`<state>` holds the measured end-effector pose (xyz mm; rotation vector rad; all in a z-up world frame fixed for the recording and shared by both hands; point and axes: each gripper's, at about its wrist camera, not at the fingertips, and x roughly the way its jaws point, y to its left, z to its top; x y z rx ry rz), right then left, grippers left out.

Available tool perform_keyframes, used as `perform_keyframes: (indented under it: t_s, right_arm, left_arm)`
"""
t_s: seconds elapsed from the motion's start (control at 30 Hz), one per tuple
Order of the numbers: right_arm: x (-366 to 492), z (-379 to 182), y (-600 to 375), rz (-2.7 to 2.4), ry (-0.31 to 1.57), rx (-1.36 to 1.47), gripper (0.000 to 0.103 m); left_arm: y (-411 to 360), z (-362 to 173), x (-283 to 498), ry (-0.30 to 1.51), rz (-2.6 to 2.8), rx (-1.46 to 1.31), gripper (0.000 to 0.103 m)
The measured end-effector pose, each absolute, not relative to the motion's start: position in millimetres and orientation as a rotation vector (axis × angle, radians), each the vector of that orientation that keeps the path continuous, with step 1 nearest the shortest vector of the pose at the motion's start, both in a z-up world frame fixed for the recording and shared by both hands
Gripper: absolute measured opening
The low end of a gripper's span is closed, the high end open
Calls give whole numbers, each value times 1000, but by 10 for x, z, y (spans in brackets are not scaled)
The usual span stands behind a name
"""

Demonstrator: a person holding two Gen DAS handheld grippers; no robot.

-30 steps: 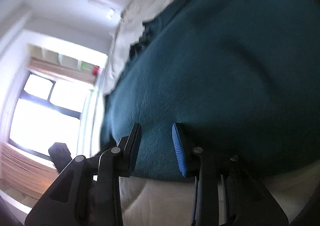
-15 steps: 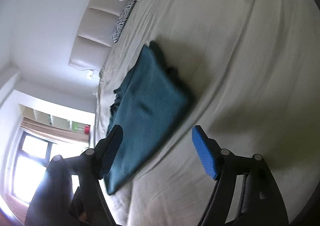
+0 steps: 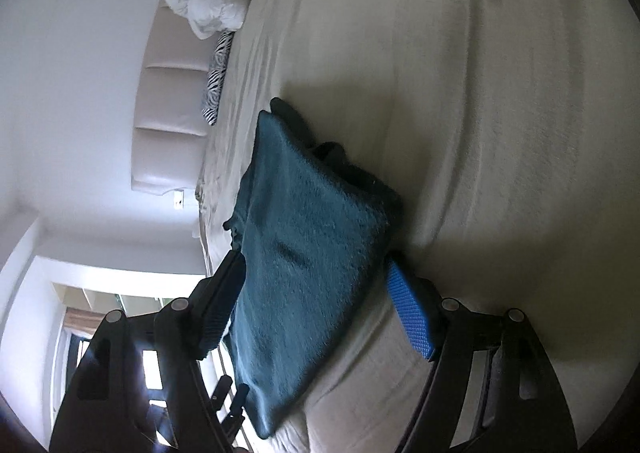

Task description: Fold small clothes

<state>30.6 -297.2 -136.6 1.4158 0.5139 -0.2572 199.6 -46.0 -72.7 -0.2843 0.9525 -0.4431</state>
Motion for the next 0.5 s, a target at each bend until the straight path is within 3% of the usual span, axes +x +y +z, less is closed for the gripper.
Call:
perform_keyframes:
  t_s: [0.5]
  right_arm:
    - [588,-1231,-2939,-260,548,1380,69]
  left_arm:
    - [-618,-738,2131,953,-480,-280,67]
